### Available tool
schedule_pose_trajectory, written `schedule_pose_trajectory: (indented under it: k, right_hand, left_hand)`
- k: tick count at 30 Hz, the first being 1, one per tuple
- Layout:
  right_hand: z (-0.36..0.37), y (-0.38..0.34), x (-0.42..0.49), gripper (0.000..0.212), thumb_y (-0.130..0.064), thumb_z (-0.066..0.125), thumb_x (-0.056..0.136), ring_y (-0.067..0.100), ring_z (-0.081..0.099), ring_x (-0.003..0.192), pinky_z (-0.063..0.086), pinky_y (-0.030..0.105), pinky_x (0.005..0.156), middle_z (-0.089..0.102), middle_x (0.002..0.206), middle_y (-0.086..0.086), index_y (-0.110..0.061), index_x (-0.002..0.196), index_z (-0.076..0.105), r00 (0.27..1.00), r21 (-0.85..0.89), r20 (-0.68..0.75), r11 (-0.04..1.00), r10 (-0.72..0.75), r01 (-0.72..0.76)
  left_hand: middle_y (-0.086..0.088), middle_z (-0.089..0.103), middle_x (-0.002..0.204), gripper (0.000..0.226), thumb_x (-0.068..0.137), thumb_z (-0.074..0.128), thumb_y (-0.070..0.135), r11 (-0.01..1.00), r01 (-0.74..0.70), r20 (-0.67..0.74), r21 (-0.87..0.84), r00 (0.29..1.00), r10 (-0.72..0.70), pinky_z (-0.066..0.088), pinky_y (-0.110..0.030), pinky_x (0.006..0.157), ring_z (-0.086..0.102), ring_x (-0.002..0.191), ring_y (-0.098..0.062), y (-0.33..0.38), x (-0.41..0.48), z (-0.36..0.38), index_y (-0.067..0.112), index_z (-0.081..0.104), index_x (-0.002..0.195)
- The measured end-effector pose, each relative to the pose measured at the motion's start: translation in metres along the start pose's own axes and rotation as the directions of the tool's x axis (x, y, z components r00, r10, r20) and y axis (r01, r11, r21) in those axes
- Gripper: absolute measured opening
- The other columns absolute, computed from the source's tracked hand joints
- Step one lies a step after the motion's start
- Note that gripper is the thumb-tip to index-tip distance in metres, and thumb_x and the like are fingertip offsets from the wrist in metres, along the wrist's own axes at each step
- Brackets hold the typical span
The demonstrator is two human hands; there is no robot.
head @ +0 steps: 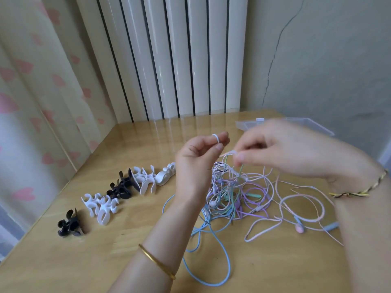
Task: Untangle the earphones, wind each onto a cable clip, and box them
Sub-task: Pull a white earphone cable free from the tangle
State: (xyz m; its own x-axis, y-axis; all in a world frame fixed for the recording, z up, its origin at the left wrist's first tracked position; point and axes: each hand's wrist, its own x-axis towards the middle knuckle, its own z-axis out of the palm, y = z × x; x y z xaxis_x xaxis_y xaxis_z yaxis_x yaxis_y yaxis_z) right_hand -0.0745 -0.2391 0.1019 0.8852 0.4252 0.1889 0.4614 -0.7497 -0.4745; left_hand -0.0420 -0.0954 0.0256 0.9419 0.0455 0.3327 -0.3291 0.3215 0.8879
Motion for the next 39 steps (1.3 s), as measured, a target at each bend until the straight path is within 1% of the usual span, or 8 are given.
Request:
schedule_pose_trajectory:
  k: [4, 13, 17, 20, 25, 31, 36, 39]
  right_hand:
    - [-0.005, 0.019, 0.006, 0.018, -0.022, 0.065, 0.085, 0.019, 0.062, 0.066, 0.046, 0.032, 0.063, 0.066, 0.069, -0.003, -0.028, 0.068, 0.066, 0.941, -0.012, -0.338, 1.0, 0.018, -0.023]
    - [0.012, 0.028, 0.022, 0.009, -0.021, 0.064, 0.087, 0.02, 0.061, 0.077, 0.048, 0.034, 0.074, 0.068, 0.079, 0.001, -0.025, 0.08, 0.07, 0.846, 0.087, -0.533, 0.994, -0.012, 0.069]
    - [0.023, 0.031, 0.031, 0.021, -0.018, 0.062, 0.09, 0.029, 0.05, 0.063, 0.041, 0.035, 0.063, 0.061, 0.064, 0.008, -0.027, 0.071, 0.066, 0.902, 0.231, -0.431, 0.97, 0.027, 0.082]
    - [0.034, 0.023, 0.032, 0.019, -0.023, 0.061, 0.09, 0.012, 0.038, 0.05, 0.033, 0.029, 0.055, 0.044, 0.051, -0.004, -0.026, 0.074, 0.07, 0.987, 0.256, -0.147, 0.966, 0.059, -0.019]
    - [0.039, -0.001, 0.027, 0.021, -0.026, 0.053, 0.094, 0.005, 0.041, 0.049, 0.033, 0.021, 0.05, 0.047, 0.051, -0.007, -0.023, 0.081, 0.069, 0.991, 0.199, 0.118, 0.98, -0.056, 0.031]
    - [0.014, 0.008, 0.018, 0.015, -0.017, 0.057, 0.091, -0.002, 0.047, 0.051, 0.032, 0.015, 0.052, 0.054, 0.052, -0.017, -0.018, 0.079, 0.066, 0.979, 0.193, -0.202, 0.979, -0.026, 0.065]
    - [0.02, 0.017, 0.026, 0.011, -0.025, 0.06, 0.088, 0.012, 0.059, 0.074, 0.048, 0.037, 0.07, 0.064, 0.074, -0.006, -0.023, 0.08, 0.066, 0.879, 0.068, -0.474, 0.994, -0.046, 0.089]
    - [0.024, 0.022, 0.031, 0.014, -0.022, 0.06, 0.091, 0.015, 0.051, 0.06, 0.042, 0.037, 0.063, 0.061, 0.067, 0.001, -0.025, 0.079, 0.066, 0.878, 0.14, -0.479, 0.987, 0.002, 0.074]
  left_hand:
    - [-0.005, 0.073, 0.089, 0.017, 0.093, 0.05, -0.004, 0.987, 0.033, 0.192, 0.155, 0.979, -0.063, 0.055, -0.025, 0.084, 0.071, 0.081, -0.013, 0.003, 0.001, -0.003, 0.002, 0.065, 0.1]
    - [0.004, 0.065, 0.075, 0.029, 0.1, 0.035, 0.005, 0.968, 0.228, 0.445, 0.102, 0.86, -0.249, 0.048, -0.021, 0.079, 0.058, 0.066, -0.005, 0.026, -0.001, -0.005, 0.006, 0.062, 0.107]
    - [0.006, 0.067, 0.07, 0.023, 0.093, 0.039, 0.007, 0.947, 0.276, 0.364, -0.167, 0.909, -0.201, 0.047, -0.02, 0.075, 0.061, 0.062, -0.002, 0.041, 0.005, -0.01, 0.008, 0.06, 0.102]
    - [0.005, 0.074, 0.082, 0.023, 0.096, 0.041, 0.006, 0.931, 0.196, 0.154, -0.308, 0.976, -0.155, 0.042, -0.031, 0.088, 0.069, 0.076, -0.002, 0.046, 0.011, -0.015, 0.013, 0.062, 0.101]
    - [-0.008, 0.072, 0.099, 0.019, 0.094, 0.048, -0.003, 0.999, -0.044, -0.045, -0.029, 0.998, 0.042, 0.054, -0.027, 0.085, 0.071, 0.091, -0.015, 0.032, 0.009, -0.017, 0.003, 0.065, 0.101]
    - [0.003, 0.071, 0.08, 0.021, 0.097, 0.048, 0.005, 0.837, -0.198, 0.235, 0.511, 0.968, 0.086, 0.043, -0.01, 0.058, 0.062, 0.067, 0.005, 0.032, 0.006, -0.017, 0.012, 0.068, 0.096]
    - [0.006, 0.057, 0.065, 0.029, 0.102, 0.038, 0.011, 0.881, -0.087, 0.347, 0.465, 0.934, -0.09, 0.043, -0.019, 0.065, 0.05, 0.059, -0.008, 0.035, 0.003, -0.013, 0.009, 0.065, 0.093]
    - [0.007, 0.051, 0.062, 0.029, 0.101, 0.037, 0.009, 0.982, 0.079, 0.315, 0.173, 0.94, -0.132, 0.037, -0.02, 0.064, 0.043, 0.056, -0.008, 0.044, 0.004, -0.016, 0.007, 0.064, 0.09]
